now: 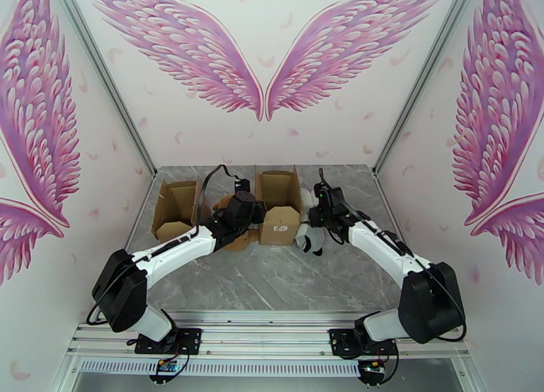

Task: Unpack the express box

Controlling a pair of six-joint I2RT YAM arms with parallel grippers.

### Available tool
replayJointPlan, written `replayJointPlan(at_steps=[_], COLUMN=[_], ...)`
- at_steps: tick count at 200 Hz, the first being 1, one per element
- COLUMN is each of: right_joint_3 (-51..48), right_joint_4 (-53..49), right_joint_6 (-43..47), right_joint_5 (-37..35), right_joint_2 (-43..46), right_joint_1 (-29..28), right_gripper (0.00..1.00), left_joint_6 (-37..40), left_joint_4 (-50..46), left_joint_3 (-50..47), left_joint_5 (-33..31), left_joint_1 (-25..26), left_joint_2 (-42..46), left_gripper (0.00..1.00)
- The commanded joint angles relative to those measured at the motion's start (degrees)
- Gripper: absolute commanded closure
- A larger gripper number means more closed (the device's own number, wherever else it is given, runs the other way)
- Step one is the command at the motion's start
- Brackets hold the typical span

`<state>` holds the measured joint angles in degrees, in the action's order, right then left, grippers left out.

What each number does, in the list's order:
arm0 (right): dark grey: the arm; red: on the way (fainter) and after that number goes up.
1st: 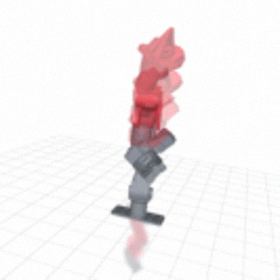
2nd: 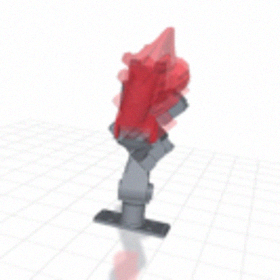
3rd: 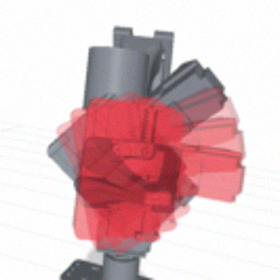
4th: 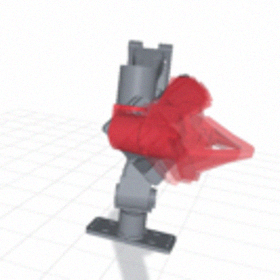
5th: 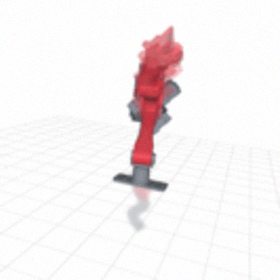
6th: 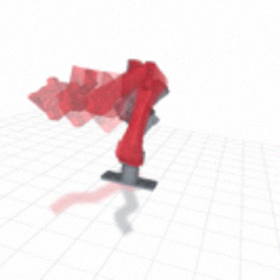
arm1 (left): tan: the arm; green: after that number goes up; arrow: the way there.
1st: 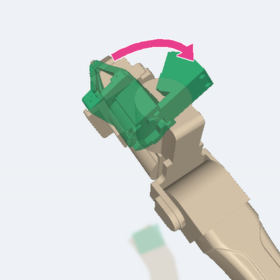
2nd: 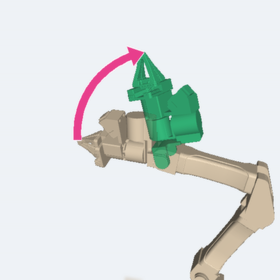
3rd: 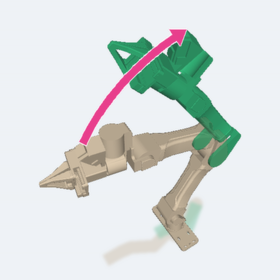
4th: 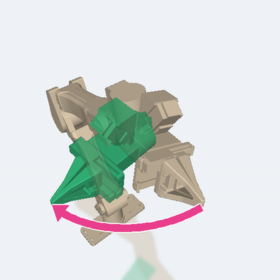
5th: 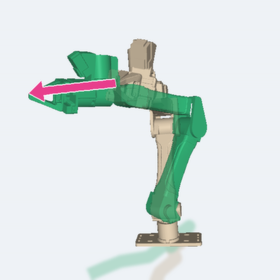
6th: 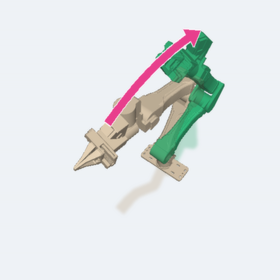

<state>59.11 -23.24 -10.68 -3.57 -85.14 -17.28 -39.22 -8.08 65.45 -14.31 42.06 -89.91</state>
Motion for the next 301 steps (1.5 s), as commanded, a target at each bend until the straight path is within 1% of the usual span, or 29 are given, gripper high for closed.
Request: replayJointPlan(at_steps=[1, 19, 31, 42, 44, 48, 62, 79, 96, 99, 108, 116, 121, 142, 154, 166, 183, 199, 204, 211, 221, 229, 233, 240, 255, 265, 279, 293, 301], right_joint_3=[3.24, 3.05, 2.85, 2.72, 2.75, 2.81, 2.96, 1.77, -2.26, -3.02, -6.3, -9.32, -11.22, -20.37, -25.99, -30.86, -33.3, -35.18, -34.07, -33.59, -34.6, -34.42, -33.48, -30.85, -28.27, -28.35, -29.75, -31.47, -33.57], right_joint_4=[0.37, 0.19, -0.08, -0.54, -0.7, -1.08, -2.72, -3.76, -1.66, -1.13, 1.59, 3.82, 5.22, 13.98, 21.0, 28.18, 34.95, 44.75, 44.51, 46.48, 53.59, 56.68, 56.17, 51.81, 49.64, 50.49, 52.97, 57.19, 63.4], right_joint_6=[0.62, 0.57, 0.87, 1.4, 1.48, 1.68, 2.59, 3.38, 3.95, 4.12, 4.68, 4.44, 4.23, 5.5, 6.22, 6.16, 4.38, 5.97, 6.1, 6.19, 6.49, 7.32, 7.42, 7.14, 8.99, 10.2, 11.25, 13.18, 14.84], right_joint_5=[1.96, 0.28, -1.0, -2.04, -2.22, -2.66, -3.38, -4.56, -6.09, -6.2, -7.05, -8.34, -9.18, -12.09, -14.34, -14.74, -15.45, -15.54, -15.27, -14.05, -11.79, -10.48, -10.15, -10.14, -8.12, -7.79, -7.81, -7.81, -7.01], right_joint_2=[-1.83, -0.32, 1.87, 4.37, 4.83, 5.83, 9.26, 13.19, 16.91, 17.33, 18.96, 20.09, 20.71, 22.96, 23.51, 22.74, 18.73, 13.32, 12.25, 10.81, 8.77, 7.07, 6.17, 4.91, 2.62, 2.39, 3.01, 3.25, 1.99], right_joint_1=[0.39, 0.38, 0.36, 0.34, 0.39, 0.4, 0.47, 0.52, 0.67, 0.73, 0.7, 0.83, 0.84, 1.16, 1.83, 3.47, 5.48, 5.75, 5.77, 5.94, 6.12, 6.16, 6.33, 6.5, 6.91, 6.91, 7.16, 7.37, 7.71], right_gripper=[0.51, 0.32, 0.22, 0.08, 0.04, 0.0, 0.0, 0.01, 0.01, 0.01, 0.01, 0.01, 0.01, 0.0, 0.0, 0.0, 0.0, 0.0, 0.01, 0.01, 0.01, 0.0, 0.0, 0.01, 0.01, 0.01, 0.01, 0.01, 0.01], left_joint_6=[2.83, 5.57, 8.14, 10.54, 11.07, 12.07, 14.89, 18.4, 19.05, 18.95, 18.61, 18.86, 19.12, 21.4, 22.62, 22.88, 23.11, 22.55, 22.36, 22.18, 22.63, 22.95, 22.96, 22.6, 22.08, 25.67, 31.1, 33.96, 34.1], left_joint_4=[-4.32, -4.87, -4.58, -4.34, -4.23, -4.02, -3.71, -2.91, -2.09, -1.91, -0.74, 0.7, 1.77, 6.34, 8.07, 7.6, 7.85, 13.02, 15.23, 17.66, 20.36, 21.3, 21.34, 20.51, 16.58, 14.0, 12.39, 12.99, 14.61], left_joint_3=[2.21, 2.49, 2.2, 1.4, 1.14, 0.62, -1.9, -7.53, -14.69, -16.09, -20.46, -24.22, -26.62, -34.38, -37.42, -38.2, -38.83, -40.54, -41.09, -41.45, -41.49, -40.97, -40.66, -39.56, -36.77, -35.01, -34.12, -35.56, -37.3], left_joint_5=[-0.32, -2.74, -4.65, -6.79, -7.25, -7.89, -10.89, -14.28, -18.29, -19.03, -21.23, -22.85, -23.8, -26.58, -26.88, -24.82, -21.24, -16.0, -15.7, -15.58, -15.24, -15.65, -16.1, -16.94, -18.62, -19.32, -22.6, -22.45, -21.1], left_joint_1=[0.89, 1.59, 2.16, 2.65, 2.71, 2.86, 3.2, 3.67, 3.75, 3.77, 3.64, 3.4, 3.26, 1.69, -0.79, -4.91, -10.66, -15.63, -16.72, -17.76, -18.63, -18.93, -19.1, -19.34, -19.91, -19.72, -20.1, -22.95, -25.22], left_joint_2=[1.33, 3.43, 5.49, 7.62, 8.16, 9.1, 12.66, 17.68, 23.28, 24.22, 27.05, 29.31, 30.56, 34.2, 34.91, 34.02, 31.63, 29.42, 28.55, 27.5, 26.24, 25.73, 25.51, 25.35, 25.82, 26.92, 28.51, 29.96, 30.58], left_gripper=[0.45, 0.32, 0.26, 0.21, 0.2, 0.19, 0.16, 0.14, 0.11, 0.09, 0.06, 0.05, 0.02, 0.01, 0.01, 0.01, 0.01, 0.01, 0.01, 0.01, 0.01, 0.01, 0.01, 0.01, 0.01, 0.01, 0.01, 0.01, 0.01])
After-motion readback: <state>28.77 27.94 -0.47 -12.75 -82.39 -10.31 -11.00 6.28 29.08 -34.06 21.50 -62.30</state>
